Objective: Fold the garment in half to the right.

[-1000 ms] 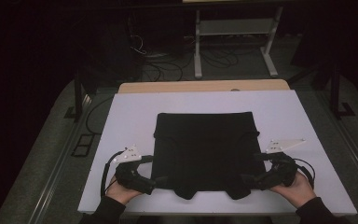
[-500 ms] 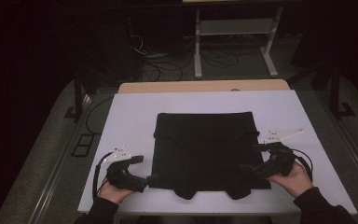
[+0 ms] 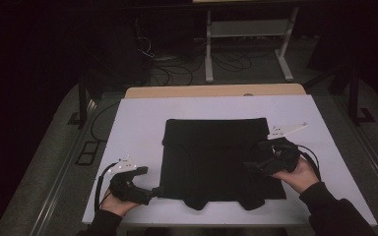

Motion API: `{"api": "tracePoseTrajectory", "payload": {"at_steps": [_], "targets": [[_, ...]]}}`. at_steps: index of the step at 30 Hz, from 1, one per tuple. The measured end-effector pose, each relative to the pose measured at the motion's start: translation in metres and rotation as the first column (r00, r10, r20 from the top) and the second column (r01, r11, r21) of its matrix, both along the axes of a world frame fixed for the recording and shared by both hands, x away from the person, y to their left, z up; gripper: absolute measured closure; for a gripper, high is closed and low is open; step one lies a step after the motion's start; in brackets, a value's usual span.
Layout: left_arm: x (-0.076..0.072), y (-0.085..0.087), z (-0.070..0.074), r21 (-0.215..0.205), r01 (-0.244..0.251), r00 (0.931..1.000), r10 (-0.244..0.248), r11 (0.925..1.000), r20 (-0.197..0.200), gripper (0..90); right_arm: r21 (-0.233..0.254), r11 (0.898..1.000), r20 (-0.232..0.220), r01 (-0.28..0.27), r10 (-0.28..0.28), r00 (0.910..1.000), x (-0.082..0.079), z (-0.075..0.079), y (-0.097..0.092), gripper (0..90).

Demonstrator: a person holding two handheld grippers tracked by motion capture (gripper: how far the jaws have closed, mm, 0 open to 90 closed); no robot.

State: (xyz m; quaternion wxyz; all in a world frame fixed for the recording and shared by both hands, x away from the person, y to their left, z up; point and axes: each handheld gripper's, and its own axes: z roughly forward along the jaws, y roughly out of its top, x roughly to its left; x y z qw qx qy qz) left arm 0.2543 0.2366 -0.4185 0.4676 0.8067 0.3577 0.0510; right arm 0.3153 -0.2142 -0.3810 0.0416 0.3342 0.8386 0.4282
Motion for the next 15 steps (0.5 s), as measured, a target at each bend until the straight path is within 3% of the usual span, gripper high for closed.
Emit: {"api": "tracePoseTrajectory", "payload": {"at_steps": [15], "targets": [[-0.002,-0.001,-0.006,0.022,0.027,0.9996,-0.026,0.9994,-0.011,0.0,-0.008,1.0,0.01,-0.005,0.005,0.9999,0.029,0.008,0.019,0.0]]}}
